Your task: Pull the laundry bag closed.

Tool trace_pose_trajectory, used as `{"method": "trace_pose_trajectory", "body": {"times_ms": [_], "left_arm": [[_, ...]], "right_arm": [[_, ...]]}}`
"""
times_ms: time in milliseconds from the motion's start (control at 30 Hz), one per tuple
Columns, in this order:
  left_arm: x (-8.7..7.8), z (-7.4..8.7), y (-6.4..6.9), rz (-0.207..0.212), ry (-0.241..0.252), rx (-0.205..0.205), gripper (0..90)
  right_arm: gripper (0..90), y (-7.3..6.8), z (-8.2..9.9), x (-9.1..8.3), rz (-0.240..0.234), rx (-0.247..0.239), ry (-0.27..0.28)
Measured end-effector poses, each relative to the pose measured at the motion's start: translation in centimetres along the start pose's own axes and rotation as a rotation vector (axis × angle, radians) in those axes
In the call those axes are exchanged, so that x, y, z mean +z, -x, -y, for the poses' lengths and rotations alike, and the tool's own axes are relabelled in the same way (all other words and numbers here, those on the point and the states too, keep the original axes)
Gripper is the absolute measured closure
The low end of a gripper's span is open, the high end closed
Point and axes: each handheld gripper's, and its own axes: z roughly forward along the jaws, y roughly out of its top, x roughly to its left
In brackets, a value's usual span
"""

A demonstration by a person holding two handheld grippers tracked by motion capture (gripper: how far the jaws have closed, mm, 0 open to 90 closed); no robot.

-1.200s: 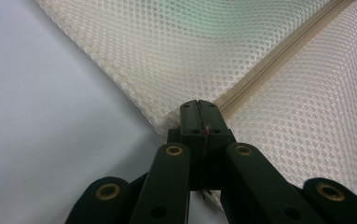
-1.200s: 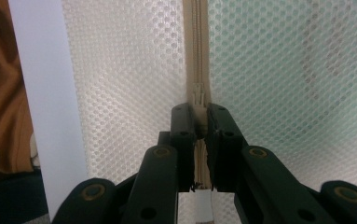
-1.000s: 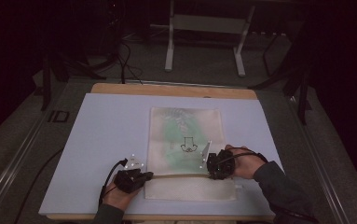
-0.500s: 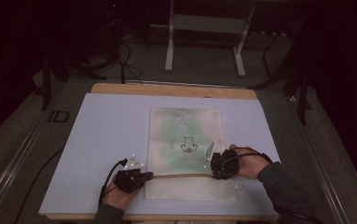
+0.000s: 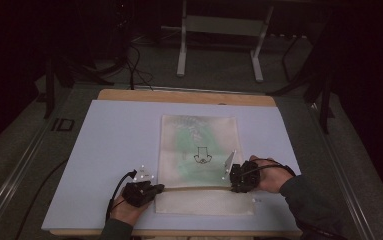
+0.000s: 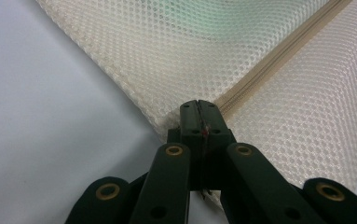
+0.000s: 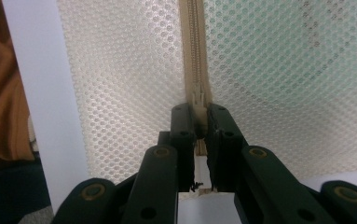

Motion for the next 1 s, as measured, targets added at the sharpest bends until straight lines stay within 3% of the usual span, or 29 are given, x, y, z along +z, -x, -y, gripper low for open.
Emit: {"method": "trace_pose_trajectory", "body": {"times_ms": [1000], "left_arm": [[0.0, 0.0, 0.0, -0.001, -0.002, -0.001, 89.5]], "right_arm": [[82.4, 0.2, 1.4, -0.5, 0.008, 0.029, 0.002]]}}
